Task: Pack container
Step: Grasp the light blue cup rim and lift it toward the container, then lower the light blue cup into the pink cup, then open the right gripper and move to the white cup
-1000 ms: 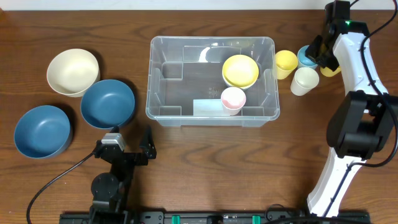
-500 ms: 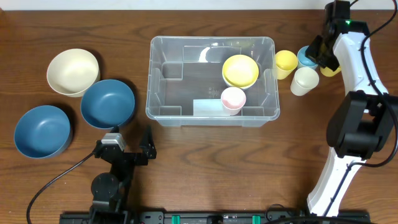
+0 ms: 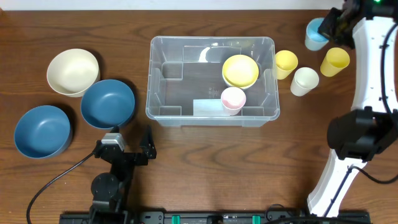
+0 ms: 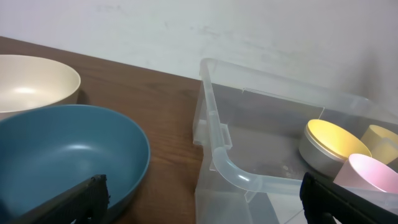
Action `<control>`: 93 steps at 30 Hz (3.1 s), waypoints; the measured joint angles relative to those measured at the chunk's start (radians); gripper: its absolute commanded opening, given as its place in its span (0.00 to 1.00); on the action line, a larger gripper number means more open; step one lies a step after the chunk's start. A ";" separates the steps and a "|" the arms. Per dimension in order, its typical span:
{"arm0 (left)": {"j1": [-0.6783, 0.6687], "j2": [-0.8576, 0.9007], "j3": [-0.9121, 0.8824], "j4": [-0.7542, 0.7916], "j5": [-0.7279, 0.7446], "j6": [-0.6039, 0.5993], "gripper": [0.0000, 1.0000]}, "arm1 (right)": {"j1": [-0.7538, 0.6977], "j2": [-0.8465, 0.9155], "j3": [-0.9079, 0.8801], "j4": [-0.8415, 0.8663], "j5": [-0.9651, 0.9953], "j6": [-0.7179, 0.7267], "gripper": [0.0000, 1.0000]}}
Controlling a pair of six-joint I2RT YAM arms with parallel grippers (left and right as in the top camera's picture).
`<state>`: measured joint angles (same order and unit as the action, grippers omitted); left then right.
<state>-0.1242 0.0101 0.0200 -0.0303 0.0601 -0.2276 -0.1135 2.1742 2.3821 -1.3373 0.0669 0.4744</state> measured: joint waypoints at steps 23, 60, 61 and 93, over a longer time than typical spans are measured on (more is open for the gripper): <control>0.000 0.000 0.000 0.000 0.000 0.000 0.98 | 0.434 -0.209 0.017 -0.314 -0.159 -0.150 0.01; 0.000 0.000 0.000 0.000 0.000 0.000 0.98 | 0.530 -0.198 -0.509 0.012 -0.077 -0.139 0.53; 0.000 0.000 0.000 0.000 0.000 0.000 0.98 | 0.530 -0.198 -0.503 0.011 -0.077 -0.140 0.54; 0.000 0.000 0.000 0.000 0.000 0.000 0.98 | -0.089 -0.264 -0.707 0.126 -0.046 -0.142 0.46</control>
<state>-0.1242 0.0101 0.0200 -0.0303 0.0601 -0.2276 -0.2020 1.9099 1.6752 -1.2110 0.0208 0.3321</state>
